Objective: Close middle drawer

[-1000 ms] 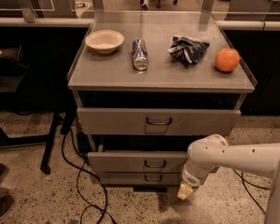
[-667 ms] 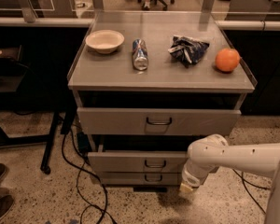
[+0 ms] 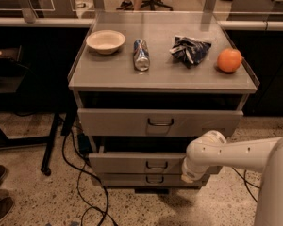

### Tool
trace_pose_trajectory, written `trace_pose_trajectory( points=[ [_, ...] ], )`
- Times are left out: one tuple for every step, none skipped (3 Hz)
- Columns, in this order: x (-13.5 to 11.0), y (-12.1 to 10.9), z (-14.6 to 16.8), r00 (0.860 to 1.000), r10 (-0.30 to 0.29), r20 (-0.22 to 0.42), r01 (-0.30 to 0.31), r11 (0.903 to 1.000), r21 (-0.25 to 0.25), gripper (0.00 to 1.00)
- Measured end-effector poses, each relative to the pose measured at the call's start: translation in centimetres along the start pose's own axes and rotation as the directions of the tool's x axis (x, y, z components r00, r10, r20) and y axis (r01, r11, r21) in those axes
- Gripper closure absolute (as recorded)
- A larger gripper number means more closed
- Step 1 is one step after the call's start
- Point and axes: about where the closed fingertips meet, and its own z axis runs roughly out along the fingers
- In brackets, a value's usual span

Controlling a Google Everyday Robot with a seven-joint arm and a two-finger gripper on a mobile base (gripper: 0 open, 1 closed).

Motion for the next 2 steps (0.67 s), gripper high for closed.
trace_pose_trajectory(
  points=[
    [-0.6, -1.7, 0.3, 1.0, 0.009, -0.008, -0.008, 0.9986, 0.053, 1.0],
    [-1.0, -3.1, 1.3, 1.0, 0.02, -0.011, -0.019, 0.9966, 0.08, 1.0]
  ],
)
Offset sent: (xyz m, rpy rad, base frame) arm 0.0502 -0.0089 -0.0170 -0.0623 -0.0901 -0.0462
